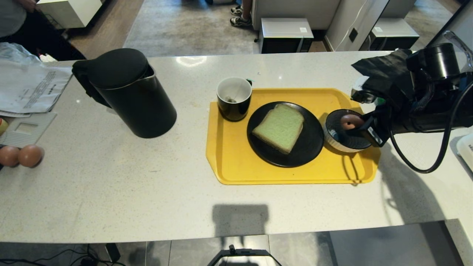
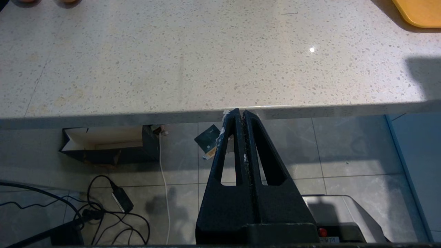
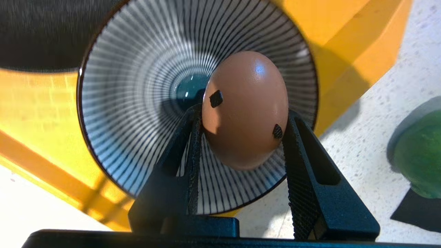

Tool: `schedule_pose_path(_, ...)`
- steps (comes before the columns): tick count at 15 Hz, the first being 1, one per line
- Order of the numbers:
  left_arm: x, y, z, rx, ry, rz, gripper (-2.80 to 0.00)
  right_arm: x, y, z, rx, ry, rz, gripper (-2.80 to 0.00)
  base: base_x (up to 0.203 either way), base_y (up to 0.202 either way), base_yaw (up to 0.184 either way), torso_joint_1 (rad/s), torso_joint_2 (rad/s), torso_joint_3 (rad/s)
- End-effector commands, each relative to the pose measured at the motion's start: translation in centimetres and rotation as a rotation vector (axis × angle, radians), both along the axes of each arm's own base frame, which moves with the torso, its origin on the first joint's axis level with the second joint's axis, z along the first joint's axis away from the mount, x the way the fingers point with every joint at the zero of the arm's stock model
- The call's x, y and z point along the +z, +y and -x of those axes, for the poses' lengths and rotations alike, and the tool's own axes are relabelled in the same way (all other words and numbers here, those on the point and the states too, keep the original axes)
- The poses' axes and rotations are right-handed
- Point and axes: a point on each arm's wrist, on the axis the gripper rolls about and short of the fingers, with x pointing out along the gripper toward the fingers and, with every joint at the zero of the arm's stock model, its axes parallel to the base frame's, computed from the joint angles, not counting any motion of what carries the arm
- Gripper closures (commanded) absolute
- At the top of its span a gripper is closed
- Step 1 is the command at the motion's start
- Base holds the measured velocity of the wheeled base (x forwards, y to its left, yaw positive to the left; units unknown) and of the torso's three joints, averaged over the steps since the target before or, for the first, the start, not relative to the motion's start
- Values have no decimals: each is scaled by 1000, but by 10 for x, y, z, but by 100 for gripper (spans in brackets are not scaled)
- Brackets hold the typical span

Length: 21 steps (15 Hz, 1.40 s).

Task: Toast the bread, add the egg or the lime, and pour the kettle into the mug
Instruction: Put the egg in the bowl

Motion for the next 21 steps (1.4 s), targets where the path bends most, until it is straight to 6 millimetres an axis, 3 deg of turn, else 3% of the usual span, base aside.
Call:
schedule_pose_path(1,-5,0,-1,2,16,1,0,-1,-1,6,13,4,11,0,0,0,0,0,0,0)
schedule_pose_path(4,-5,0,-1,2,16,1,0,-3,0,11,102,11,-3,0,0,0,0,0,0,0)
schedule_pose_path(21,-5,0,-1,1,16,0,0,-12,0,7,115,29,38,0,0,0,0,0,0,0)
